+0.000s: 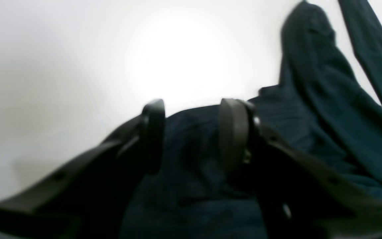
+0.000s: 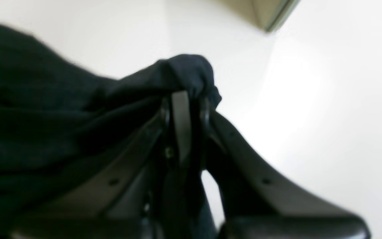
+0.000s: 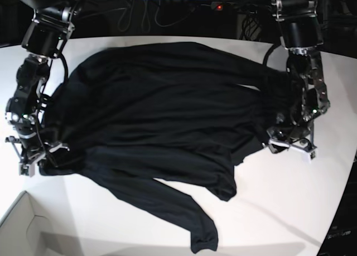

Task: Layout the t-shirt on the table in an organized manner, then fold the t-shirt properly
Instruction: 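Drag the held shirt edges outward and back with both grippers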

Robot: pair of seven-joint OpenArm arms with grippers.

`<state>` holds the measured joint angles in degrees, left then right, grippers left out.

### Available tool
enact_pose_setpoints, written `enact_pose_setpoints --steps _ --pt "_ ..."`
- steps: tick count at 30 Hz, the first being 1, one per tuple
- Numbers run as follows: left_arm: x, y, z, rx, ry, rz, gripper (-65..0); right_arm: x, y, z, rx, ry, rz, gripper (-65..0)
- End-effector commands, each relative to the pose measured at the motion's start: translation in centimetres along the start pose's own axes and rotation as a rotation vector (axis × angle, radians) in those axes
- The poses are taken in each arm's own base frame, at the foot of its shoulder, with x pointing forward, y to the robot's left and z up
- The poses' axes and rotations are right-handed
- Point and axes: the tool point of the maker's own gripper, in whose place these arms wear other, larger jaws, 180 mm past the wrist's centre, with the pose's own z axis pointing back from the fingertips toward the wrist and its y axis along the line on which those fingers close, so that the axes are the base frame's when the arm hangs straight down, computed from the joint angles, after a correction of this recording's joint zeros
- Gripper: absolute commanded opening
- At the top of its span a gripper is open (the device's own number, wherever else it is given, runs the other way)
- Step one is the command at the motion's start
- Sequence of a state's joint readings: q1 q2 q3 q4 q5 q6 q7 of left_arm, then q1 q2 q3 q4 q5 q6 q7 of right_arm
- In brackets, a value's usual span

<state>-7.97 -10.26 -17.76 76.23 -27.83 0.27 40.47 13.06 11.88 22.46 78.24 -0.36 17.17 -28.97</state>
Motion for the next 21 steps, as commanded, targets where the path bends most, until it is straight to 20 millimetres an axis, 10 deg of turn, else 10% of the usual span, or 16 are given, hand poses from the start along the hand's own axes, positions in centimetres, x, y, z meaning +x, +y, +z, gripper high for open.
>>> enact_pose_setpoints --steps 1,8,16,21 --pt "1.8 -0.6 0.2 -0.017 -0.046 -0.006 -38.4 1.9 -0.9 0.0 -0.017 -0.052 0.0 -65.0" --pt "-0.5 0.8 -0.8 0.012 0.022 0.016 -38.4 -0.4 -1.0 -0.2 -0.013 0.002 -0.001 -63.5" --pt "-2.6 3.5 -1.5 0.106 0.067 -0.042 -38.4 -1.1 -1.5 0.5 -0.024 0.051 0.023 -37.7" --pt "-4.0 6.5 -0.5 0.174 0.031 -0.107 -38.4 -0.3 -1.4 2.2 -0.031 0.007 0.061 -33.6"
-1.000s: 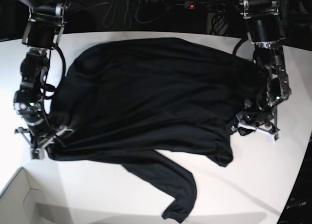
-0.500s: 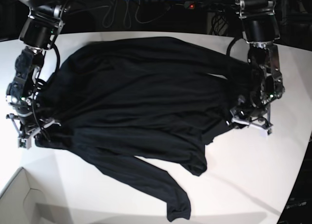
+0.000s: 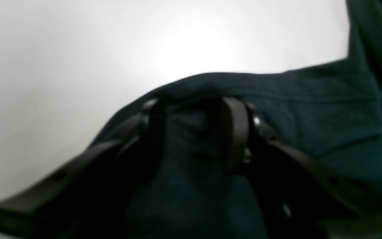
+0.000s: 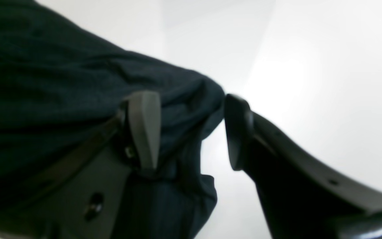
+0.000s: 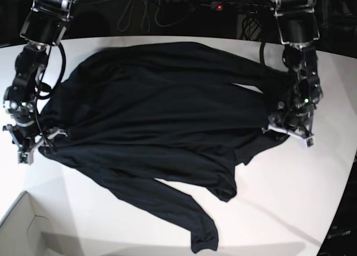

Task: Layout the t-shirt on the table in an organized manner, then fold the t-shirt properly
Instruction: 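Drag the held shirt edges outward and back with both grippers, then release and regrasp the shirt's side edges with both grippers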

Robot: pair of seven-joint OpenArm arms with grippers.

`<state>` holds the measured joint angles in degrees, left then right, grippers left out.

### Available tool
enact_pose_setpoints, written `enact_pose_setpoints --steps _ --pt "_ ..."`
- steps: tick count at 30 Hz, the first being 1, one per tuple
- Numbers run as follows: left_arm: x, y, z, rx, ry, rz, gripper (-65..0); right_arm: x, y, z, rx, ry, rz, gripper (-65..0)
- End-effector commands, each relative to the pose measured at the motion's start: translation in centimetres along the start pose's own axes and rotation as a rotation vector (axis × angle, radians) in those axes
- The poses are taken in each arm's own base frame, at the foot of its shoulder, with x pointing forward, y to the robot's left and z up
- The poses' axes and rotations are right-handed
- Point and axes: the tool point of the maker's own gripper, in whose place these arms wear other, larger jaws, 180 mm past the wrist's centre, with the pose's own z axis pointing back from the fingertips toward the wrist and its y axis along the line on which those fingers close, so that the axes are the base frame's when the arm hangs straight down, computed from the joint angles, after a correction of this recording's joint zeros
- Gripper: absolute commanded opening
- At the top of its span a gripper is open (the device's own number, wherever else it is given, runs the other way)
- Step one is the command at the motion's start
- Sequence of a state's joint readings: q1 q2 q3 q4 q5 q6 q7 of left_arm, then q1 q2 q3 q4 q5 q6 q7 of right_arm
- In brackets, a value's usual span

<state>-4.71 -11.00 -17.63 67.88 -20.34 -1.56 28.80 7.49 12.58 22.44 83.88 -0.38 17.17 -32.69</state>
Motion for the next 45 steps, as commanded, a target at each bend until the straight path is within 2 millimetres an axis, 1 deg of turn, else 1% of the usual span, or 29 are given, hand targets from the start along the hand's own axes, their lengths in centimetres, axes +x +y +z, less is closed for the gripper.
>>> enact_pose_setpoints --steps 1,4,5,7,9,10,13,15,16,18,19,21,23,24,27,28,30,32,35,37,41,43,45 --pt "-0.9 1.8 0.5 0.049 0.05 -0.017 -38.4 2.1 -0.6 0.4 -0.013 -0.062 0.01 -33.6" --pt "-0.2 1.9 1.6 0.045 0.019 -0.041 -38.4 1.9 -0.5 0.5 -0.01 -0.06 0.008 -33.6" --pt "0.0 2.3 2.2 0.051 0.006 -0.042 -38.4 1.6 0.0 0.5 -0.003 -0.056 0.0 -33.6" --pt "1.1 3.7 3.5 0.08 -0.04 -0.014 -38.4 0.5 0.3 0.7 0.004 -0.035 0.0 -33.6" --pt "1.8 5.4 4.5 0.115 -0.071 0.014 -38.4 0.1 0.5 0.7 0.007 -0.029 0.0 -33.6" --pt "1.9 5.9 4.7 0.126 -0.079 0.023 -38.4 0.1 0.6 0.7 0.008 -0.029 -0.001 -33.6" --pt "2.1 6.6 5.1 0.141 -0.091 0.039 -38.4 -0.8 1.2 0.8 0.019 -0.013 -0.012 -33.6" --pt "2.9 6.4 5.3 0.137 -0.11 0.038 -38.4 -0.7 1.5 1.0 0.023 -0.019 -0.014 -33.6" --pt "3.6 6.2 5.5 0.131 -0.129 0.034 -38.4 -0.8 1.6 1.2 0.023 -0.02 -0.012 -33.6" --pt "5.0 5.0 5.9 0.106 -0.168 0.022 -38.4 -1.1 2.3 1.7 0.033 -0.022 -0.011 -33.6" --pt "5.5 4.0 6.0 0.079 -0.185 0.04 -38.4 -1.0 2.8 2.0 0.041 -0.028 -0.008 -33.5" --pt "7.1 1.3 5.7 0.006 -0.219 0.075 -38.4 -0.9 3.5 2.5 0.055 -0.036 0.01 -33.5" --pt "8.4 -1.9 5.1 -0.06 -0.236 0.049 -38.4 -0.8 4.4 3.2 0.074 -0.047 0.032 -33.5" --pt "8.5 -3.5 4.5 -0.088 -0.228 0.029 -38.4 -0.8 4.8 3.6 0.081 -0.053 0.046 -33.5" --pt "7.1 -6.8 2.0 -0.135 -0.155 -0.024 -38.4 -0.8 5.6 4.6 0.098 -0.065 0.071 -33.5" --pt "6.5 -7.7 1.0 -0.146 -0.125 -0.043 -38.4 -0.8 5.8 4.8 0.104 -0.067 0.077 -33.5" --pt "5.4 -8.6 -0.4 -0.152 -0.074 -0.056 -38.6 -0.9 6.0 5.1 0.108 -0.067 0.084 -33.5" --pt "4.5 -8.1 -1.3 -0.138 -0.037 -0.047 -38.6 -1.0 5.8 5.2 0.104 -0.066 0.083 -33.5" --pt "3.1 -6.4 -2.1 -0.103 0.009 -0.028 -38.5 -1.1 5.6 5.1 0.1 -0.064 0.084 -33.5" --pt "2.6 -5.6 -2.3 -0.084 0.025 -0.017 -38.4 -1.1 5.6 5.1 0.1 -0.064 0.084 -33.4" --pt "3.1 -2.2 -2.1 -0.025 0.019 0.018 -38.4 -0.8 5.8 5.0 0.105 -0.069 0.085 -33.3" --pt "2.2 0.1 -1.6 0.013 0.026 0.047 -38.4 -0.7 5.9 5.0 0.106 -0.071 0.085 -33.3" --pt "2.0 1.5 -1.1 0.037 0.019 0.073 -38.4 -0.8 6.0 5.0 0.108 -0.069 0.082 -33.3"
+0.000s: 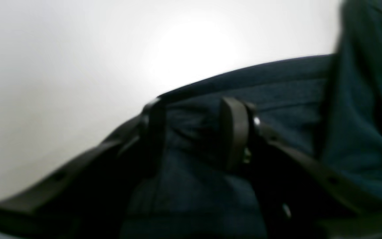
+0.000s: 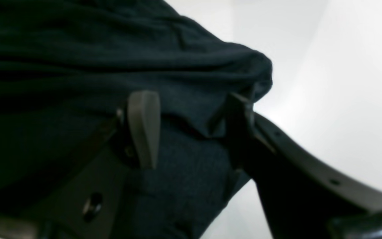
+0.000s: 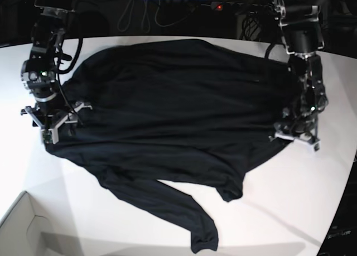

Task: Layout the t-shirt on the table in an organized manner, then fold the t-shirt properly
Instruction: 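Release and regrasp the shirt's side edges with both grippers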

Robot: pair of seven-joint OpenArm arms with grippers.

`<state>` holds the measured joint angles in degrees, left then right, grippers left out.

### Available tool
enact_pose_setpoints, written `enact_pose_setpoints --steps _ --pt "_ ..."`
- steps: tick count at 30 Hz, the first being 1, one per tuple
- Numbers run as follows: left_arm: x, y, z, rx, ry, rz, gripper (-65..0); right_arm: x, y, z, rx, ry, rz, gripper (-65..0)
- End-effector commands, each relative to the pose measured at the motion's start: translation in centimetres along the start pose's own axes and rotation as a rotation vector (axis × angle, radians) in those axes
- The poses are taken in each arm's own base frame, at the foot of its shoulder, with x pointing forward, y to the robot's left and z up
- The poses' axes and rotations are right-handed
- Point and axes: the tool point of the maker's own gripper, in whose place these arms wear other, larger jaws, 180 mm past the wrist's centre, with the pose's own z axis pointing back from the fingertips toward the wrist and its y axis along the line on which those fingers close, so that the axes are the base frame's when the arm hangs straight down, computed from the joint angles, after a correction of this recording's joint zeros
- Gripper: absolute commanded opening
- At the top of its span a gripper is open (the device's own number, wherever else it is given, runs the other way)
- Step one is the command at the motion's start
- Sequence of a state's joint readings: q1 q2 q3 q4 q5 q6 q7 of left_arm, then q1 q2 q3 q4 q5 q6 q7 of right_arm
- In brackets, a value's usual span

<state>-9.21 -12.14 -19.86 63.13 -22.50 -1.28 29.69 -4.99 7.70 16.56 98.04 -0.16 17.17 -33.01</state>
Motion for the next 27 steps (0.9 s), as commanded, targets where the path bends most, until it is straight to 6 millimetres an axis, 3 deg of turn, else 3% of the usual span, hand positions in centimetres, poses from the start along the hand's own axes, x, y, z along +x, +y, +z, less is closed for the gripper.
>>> enact_pose_setpoints --steps 1,5,10,14,19,21,27 --pt "0.2 1.1 0.3 0.033 0.013 0.009 -38.4 1.7 -0.4 0.1 -0.008 -0.057 0.007 -33.3" --pt "0.7 3.3 1.6 0.069 -0.02 0.041 -38.4 2.3 0.3 -0.1 0.009 -0.068 0.013 -33.3" --pt "2.6 3.5 3.3 0.07 -0.094 0.047 -38.4 2.4 0.3 0.0 0.008 -0.071 0.014 -33.3" --pt "5.8 1.4 4.7 0.025 -0.19 0.027 -38.5 2.5 0.5 0.0 0.014 -0.074 0.018 -33.2" --pt "8.2 -1.7 5.5 -0.036 -0.264 0.038 -38.5 2.9 4.3 -0.2 0.109 -0.081 0.072 -33.1" --pt "7.6 -3.4 4.4 -0.062 -0.236 0.023 -38.4 3.4 5.8 -0.3 0.149 -0.091 0.106 -33.1" --pt "3.1 -5.4 -0.2 -0.079 -0.05 0.005 -38.4 4.0 9.3 -0.4 0.233 -0.105 0.15 -33.1"
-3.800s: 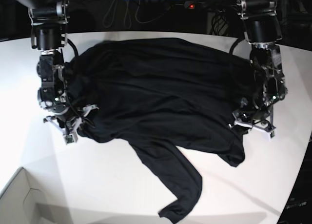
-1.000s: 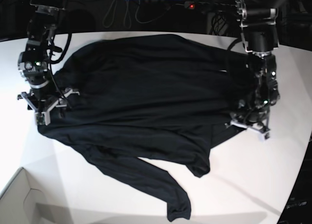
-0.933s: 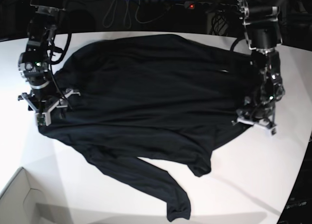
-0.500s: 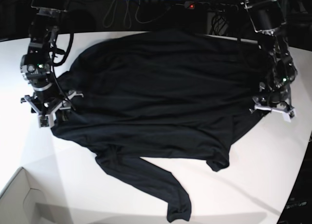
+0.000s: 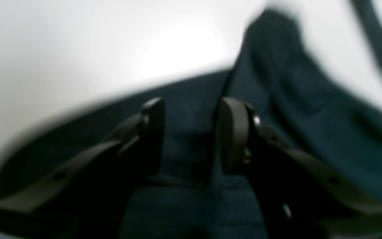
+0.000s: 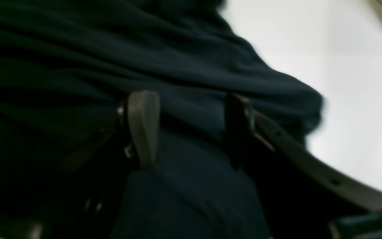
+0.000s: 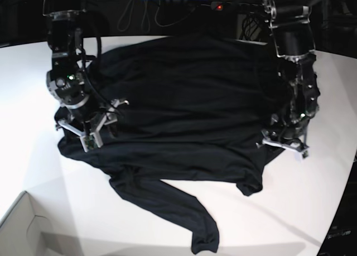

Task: Layout the t-shirt on the table in an organized manner, then fold the t-shirt properly
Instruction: 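Release and regrasp the shirt's side edges with both grippers, then move the right gripper along the shirt side toward the sleeve and grasp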

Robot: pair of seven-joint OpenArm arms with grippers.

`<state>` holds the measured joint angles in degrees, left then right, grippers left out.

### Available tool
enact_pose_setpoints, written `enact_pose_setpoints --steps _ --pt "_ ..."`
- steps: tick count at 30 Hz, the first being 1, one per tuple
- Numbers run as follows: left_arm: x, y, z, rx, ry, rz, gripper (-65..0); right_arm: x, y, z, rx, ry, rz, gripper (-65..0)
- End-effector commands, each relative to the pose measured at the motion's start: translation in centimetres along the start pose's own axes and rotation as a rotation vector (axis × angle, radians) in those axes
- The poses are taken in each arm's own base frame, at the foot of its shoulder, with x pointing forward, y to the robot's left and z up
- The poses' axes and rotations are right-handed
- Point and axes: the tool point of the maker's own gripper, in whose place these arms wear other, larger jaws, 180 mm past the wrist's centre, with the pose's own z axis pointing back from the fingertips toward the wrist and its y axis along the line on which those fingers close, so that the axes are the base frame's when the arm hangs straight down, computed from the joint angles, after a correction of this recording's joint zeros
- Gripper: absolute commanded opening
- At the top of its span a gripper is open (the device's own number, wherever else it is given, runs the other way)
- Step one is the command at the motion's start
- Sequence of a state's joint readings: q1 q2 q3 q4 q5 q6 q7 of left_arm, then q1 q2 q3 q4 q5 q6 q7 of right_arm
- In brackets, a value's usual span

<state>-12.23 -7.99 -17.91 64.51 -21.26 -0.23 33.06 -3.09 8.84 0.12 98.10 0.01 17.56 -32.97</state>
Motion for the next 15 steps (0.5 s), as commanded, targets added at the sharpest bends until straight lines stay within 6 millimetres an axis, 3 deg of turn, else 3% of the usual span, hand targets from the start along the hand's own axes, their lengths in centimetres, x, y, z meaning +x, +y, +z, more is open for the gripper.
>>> enact_pose_setpoints --steps 1,3,6,9,12,15 --pt "2.6 -0.1 -0.2 -0.001 -0.057 0.0 -38.4 1.8 -0.4 0.0 -0.009 -0.056 0.013 -33.1" --pt "2.6 0.5 -0.8 0.013 -0.061 0.011 -38.4 2.0 0.2 0.0 0.006 -0.059 0.021 -33.1" --pt "4.3 3.2 -0.5 0.061 -0.133 -0.015 -38.5 2.0 0.3 -0.1 0.008 -0.059 0.026 -33.1" --pt "4.6 5.2 0.1 0.092 -0.149 -0.034 -38.5 1.7 0.0 -0.4 0.007 -0.048 0.026 -33.1" --pt "5.0 5.9 0.6 0.102 -0.159 -0.048 -38.5 1.4 -0.2 -1.4 0.009 -0.03 0.019 -33.1" --pt "4.2 6.9 1.0 0.117 -0.146 -0.061 -38.4 1.5 -0.2 -2.1 0.014 -0.022 0.017 -33.1"
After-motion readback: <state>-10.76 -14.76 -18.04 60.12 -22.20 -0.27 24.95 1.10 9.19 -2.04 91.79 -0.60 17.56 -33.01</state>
